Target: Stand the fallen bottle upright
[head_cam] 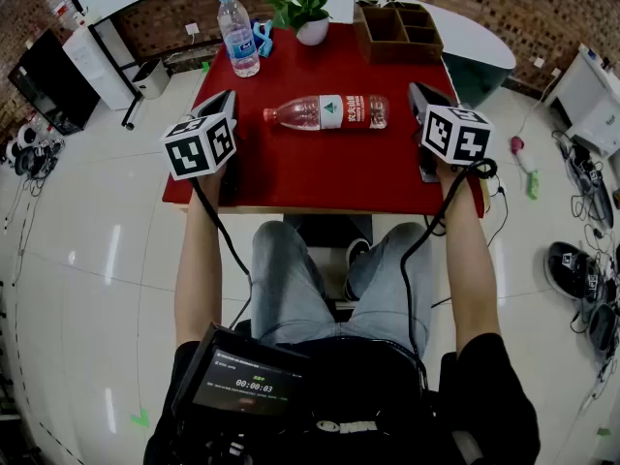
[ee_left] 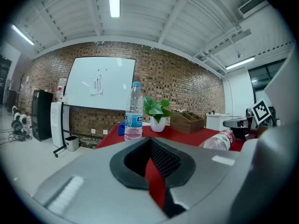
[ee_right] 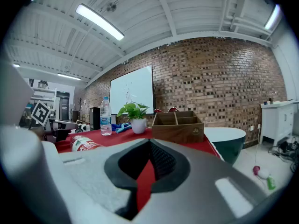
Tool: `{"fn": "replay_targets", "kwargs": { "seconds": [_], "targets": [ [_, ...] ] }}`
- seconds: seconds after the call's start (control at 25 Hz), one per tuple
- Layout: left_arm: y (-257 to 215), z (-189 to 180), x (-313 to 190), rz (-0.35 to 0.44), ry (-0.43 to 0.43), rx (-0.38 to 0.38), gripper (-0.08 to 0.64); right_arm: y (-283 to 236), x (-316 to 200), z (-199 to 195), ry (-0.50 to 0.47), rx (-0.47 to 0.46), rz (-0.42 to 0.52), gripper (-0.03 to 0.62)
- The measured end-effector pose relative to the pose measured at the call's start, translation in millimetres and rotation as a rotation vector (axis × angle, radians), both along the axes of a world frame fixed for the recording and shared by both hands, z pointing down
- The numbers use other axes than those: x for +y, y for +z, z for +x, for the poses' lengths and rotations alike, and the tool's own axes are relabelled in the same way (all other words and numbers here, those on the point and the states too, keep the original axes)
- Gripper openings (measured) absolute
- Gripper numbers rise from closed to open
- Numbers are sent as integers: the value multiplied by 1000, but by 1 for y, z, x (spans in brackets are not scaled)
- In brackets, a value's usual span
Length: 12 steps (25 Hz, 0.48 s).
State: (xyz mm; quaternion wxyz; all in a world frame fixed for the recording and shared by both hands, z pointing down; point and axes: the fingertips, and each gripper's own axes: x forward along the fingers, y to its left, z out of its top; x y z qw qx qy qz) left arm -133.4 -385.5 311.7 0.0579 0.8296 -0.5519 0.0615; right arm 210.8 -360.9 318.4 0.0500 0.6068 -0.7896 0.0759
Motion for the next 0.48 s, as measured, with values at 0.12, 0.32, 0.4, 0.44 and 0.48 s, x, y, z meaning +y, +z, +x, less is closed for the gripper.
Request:
{"fn": "replay_targets", "kwargs": {
  "seconds": [0.12, 0.32, 0.4, 0.44, 0.48],
  "targets": [
    [1, 2, -1, -8, 2, 0, 6, 0, 0, 2, -5, 3, -1, 3],
    [1, 3, 2, -10, -3, 0, 6, -2, 2, -5, -48, 1, 5, 11],
    [2, 3, 2, -11, -3, 0, 6, -2, 3, -11, -89, 3, 4, 62],
    [2, 3, 2, -12, -2, 1, 6, -2, 4, -14, -111, 9, 4, 116],
    [2, 3, 2, -12, -2, 1, 6, -1, 4, -18, -133, 22, 4, 139]
  ]
}}
